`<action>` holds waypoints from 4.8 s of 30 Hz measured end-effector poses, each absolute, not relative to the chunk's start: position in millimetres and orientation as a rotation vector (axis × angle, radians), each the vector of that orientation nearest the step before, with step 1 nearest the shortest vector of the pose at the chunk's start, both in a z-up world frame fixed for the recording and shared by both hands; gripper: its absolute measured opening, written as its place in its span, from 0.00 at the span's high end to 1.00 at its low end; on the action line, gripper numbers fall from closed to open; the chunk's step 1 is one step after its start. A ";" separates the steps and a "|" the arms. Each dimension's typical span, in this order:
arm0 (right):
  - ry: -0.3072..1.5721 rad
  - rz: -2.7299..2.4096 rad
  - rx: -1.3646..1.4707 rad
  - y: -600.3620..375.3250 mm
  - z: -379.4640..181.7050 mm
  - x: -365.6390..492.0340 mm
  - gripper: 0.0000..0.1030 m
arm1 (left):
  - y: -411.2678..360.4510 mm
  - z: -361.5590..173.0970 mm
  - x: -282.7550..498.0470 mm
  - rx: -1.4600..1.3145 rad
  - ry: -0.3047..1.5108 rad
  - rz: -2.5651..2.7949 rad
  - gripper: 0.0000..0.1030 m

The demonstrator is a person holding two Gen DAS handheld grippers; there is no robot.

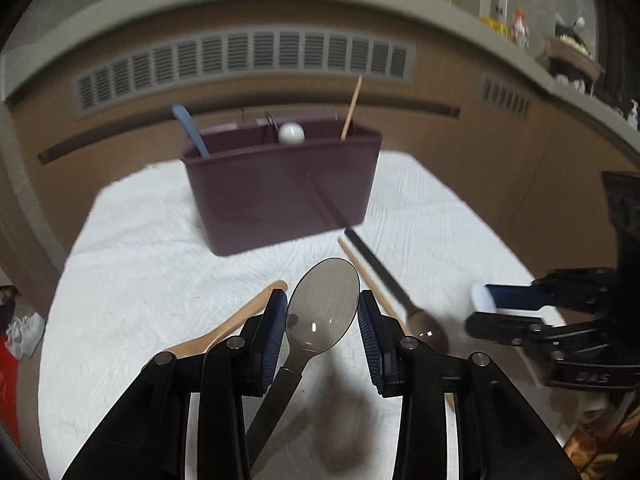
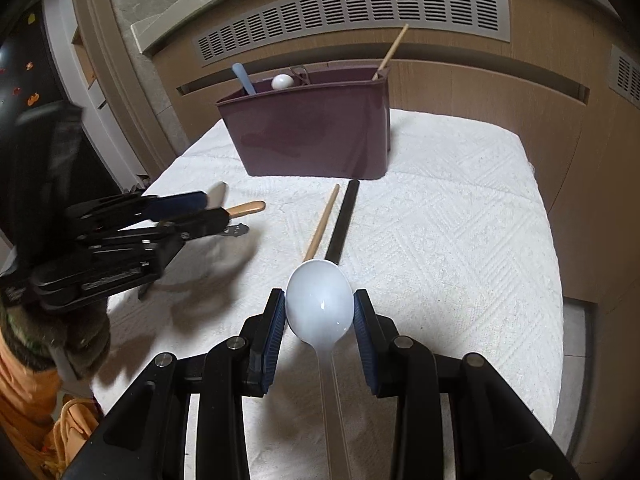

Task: Organize utensils
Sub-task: 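Lift both spoons over the caddy and release them inside with both tools, then grasp the wooden spoon with the right tool while the left tool approaches the metal spoon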

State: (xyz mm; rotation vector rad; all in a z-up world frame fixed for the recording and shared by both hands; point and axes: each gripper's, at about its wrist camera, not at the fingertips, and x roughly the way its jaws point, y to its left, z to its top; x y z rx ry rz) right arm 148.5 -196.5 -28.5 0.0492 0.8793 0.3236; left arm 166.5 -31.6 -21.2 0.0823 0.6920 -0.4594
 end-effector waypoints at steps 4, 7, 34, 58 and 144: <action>0.850 0.324 0.028 -188.6 -18.6 145.1 0.69 | -17.9 0.9 142.0 0.079 0.599 -0.416 0.64; 0.804 0.323 0.008 -183.4 -2.7 141.6 0.69 | -8.9 24.0 135.9 0.034 0.553 -0.416 0.64; 0.295 0.440 0.105 -190.3 140.4 324.7 0.69 | 28.2 137.1 329.0 -0.335 0.186 -0.494 0.64; 0.602 0.378 0.101 -191.1 10.0 359.4 0.61 | 23.1 34.5 351.1 -0.316 0.486 -0.444 0.42; 0.986 0.674 -0.400 -42.6 -76.2 229.7 0.74 | 118.5 -66.9 185.7 -0.237 0.950 -0.215 0.23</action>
